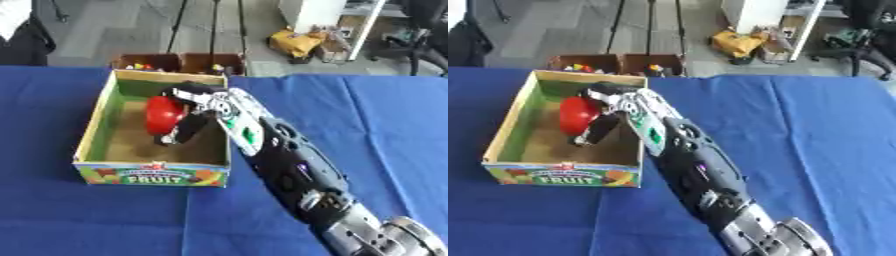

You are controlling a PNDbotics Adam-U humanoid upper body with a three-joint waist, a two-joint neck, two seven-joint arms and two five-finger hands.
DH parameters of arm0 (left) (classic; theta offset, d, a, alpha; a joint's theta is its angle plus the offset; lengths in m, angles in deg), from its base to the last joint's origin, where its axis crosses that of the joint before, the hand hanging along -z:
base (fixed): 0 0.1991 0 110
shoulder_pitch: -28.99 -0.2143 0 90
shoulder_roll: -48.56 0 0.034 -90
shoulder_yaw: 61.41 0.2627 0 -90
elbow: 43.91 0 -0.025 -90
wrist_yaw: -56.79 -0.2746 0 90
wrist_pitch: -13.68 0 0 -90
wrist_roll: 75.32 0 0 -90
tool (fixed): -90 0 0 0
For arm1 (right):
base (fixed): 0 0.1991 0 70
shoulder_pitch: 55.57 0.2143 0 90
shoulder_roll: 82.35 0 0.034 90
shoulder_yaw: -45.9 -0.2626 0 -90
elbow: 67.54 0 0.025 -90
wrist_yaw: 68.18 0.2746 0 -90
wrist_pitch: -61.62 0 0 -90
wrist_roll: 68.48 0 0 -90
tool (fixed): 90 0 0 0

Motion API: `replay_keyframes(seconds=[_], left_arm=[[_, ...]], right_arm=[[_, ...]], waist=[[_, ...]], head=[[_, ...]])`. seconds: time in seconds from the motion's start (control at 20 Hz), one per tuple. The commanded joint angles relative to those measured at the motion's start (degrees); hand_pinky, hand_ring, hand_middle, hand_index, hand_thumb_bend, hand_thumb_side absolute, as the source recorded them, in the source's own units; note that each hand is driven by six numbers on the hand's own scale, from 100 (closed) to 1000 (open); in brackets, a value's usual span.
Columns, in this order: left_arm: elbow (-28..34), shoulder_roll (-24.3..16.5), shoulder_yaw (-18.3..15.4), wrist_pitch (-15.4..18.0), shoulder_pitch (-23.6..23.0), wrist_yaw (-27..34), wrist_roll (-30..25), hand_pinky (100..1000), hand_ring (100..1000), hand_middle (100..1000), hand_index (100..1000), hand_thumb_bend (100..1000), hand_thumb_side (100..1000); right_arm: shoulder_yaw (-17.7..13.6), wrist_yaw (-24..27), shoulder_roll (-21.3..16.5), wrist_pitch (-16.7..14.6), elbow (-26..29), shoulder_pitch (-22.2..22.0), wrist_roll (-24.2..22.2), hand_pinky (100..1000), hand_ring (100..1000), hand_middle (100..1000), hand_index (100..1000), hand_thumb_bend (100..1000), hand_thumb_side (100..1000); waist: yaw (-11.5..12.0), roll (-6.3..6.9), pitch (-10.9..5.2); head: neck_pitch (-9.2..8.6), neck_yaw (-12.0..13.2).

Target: Pick up objects on the table and place them in the box.

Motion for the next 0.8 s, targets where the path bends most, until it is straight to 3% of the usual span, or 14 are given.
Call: replay_keyframes(seconds=[0.05,0.4,0.5,0.65,0.8], left_arm=[[0.8,-0.15,0.2,0.02,0.92,0.21,-0.21,672,843,686,751,100,982],[0.8,-0.13,0.18,-0.01,0.93,0.24,-0.2,673,843,685,750,100,982],[0.8,-0.13,0.16,-0.03,0.92,0.25,-0.18,673,844,685,750,100,982],[0.8,-0.1,0.17,-0.04,0.89,0.26,-0.19,674,843,685,750,100,982],[0.8,-0.07,0.19,-0.07,0.84,0.26,-0.24,674,843,685,750,100,983]], right_arm=[[-0.82,-1.98,0.01,-0.5,-1.04,1.03,0.24,577,645,581,697,100,357],[-1.19,-3.9,0.36,-2.12,-2.87,1.11,-2.32,615,709,636,773,160,414],[-1.21,-4.25,0.39,-2.5,-2.94,1.11,-2.97,639,740,673,800,236,447],[-1.23,-4.87,0.46,-3.24,-2.66,1.18,-4.12,689,797,747,885,437,540],[-1.48,-4.94,0.55,-3.98,-1.75,1.22,-5.04,715,820,776,946,504,571]], waist=[[0.13,0.3,-1.13],[0.23,0.24,-0.99],[0.23,0.28,-0.98],[0.21,0.34,-1.04],[0.16,0.45,-1.13]], head=[[-0.77,-0.24],[-0.8,-0.3],[-0.78,-0.31],[-0.74,-0.35],[-0.69,-0.38]])
